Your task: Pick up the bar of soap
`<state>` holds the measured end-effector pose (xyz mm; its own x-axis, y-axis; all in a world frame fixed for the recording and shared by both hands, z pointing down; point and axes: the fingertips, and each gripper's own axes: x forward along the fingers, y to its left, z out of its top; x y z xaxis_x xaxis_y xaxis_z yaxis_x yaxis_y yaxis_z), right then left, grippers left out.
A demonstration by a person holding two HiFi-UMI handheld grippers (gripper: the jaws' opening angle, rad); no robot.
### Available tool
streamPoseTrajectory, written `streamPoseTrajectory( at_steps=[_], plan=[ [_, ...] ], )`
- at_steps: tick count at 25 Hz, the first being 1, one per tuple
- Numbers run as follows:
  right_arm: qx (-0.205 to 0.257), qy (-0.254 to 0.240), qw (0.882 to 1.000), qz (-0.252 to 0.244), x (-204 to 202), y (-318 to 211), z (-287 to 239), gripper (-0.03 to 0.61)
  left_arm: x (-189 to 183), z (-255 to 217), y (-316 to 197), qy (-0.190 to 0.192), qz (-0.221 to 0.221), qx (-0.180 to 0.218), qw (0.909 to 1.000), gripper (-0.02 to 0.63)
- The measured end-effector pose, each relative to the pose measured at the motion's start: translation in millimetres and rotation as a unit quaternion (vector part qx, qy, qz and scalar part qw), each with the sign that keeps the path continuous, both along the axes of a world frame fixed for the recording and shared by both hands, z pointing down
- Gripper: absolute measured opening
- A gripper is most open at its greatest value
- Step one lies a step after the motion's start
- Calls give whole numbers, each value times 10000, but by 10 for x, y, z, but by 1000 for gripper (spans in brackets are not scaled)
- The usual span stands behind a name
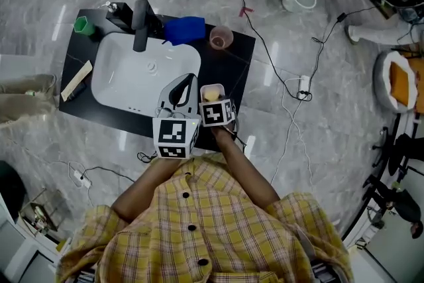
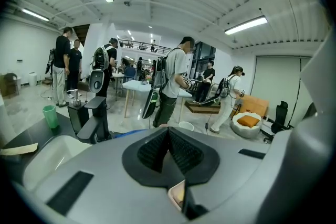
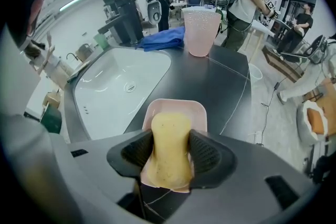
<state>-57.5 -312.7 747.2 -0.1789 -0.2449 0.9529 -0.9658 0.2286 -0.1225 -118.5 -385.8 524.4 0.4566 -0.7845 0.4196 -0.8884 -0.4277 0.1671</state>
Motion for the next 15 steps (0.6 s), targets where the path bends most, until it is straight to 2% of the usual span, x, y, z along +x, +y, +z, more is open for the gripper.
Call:
streamPoseTrajectory(
  at_steps=[8, 15],
  plan=[
    [-55, 35, 9999, 78, 6, -14, -11, 219, -51, 7, -24, -34, -8, -25, 10000, 11],
    [186, -76, 9994, 285, 89, -74, -150, 219, -76, -20, 16, -49, -14, 1, 10000, 11]
  ],
)
